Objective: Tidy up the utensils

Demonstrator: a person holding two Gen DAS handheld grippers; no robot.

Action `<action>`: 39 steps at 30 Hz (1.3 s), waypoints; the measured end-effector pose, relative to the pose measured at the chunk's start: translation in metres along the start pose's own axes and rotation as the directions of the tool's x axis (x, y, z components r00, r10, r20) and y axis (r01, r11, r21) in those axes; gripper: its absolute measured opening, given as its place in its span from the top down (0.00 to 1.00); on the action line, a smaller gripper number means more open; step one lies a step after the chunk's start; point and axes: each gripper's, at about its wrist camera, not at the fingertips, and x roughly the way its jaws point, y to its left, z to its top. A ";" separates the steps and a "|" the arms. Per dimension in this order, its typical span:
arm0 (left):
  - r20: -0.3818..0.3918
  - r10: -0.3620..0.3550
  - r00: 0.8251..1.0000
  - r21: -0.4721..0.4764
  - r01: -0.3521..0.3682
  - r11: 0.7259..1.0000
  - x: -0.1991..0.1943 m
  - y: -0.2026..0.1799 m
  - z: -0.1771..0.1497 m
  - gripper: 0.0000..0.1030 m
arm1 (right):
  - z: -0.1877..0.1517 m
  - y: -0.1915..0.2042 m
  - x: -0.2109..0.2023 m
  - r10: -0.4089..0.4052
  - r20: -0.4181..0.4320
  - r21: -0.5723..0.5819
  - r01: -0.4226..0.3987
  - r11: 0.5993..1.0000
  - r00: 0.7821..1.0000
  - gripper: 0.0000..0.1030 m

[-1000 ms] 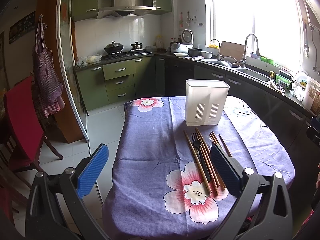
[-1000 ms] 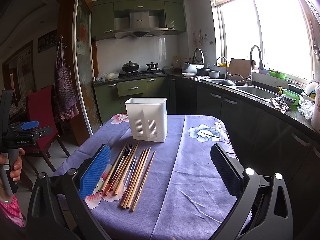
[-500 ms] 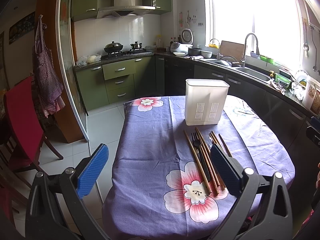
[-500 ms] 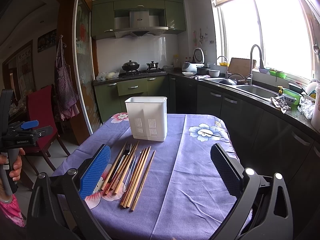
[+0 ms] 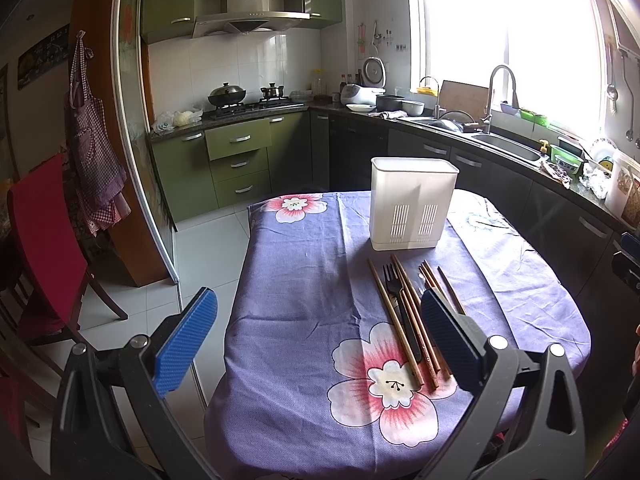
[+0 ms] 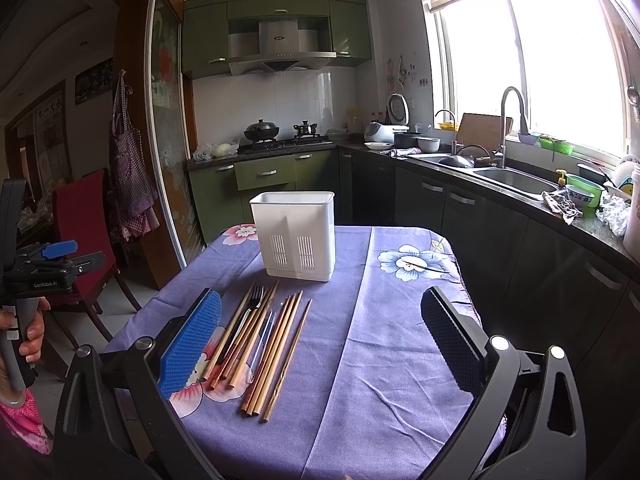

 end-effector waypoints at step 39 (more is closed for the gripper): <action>-0.348 -0.113 0.931 -0.033 0.109 0.994 0.123 -0.043 0.017 0.06 | 0.015 -0.057 0.163 0.127 -0.494 0.114 -0.081 0.990 0.860 0.05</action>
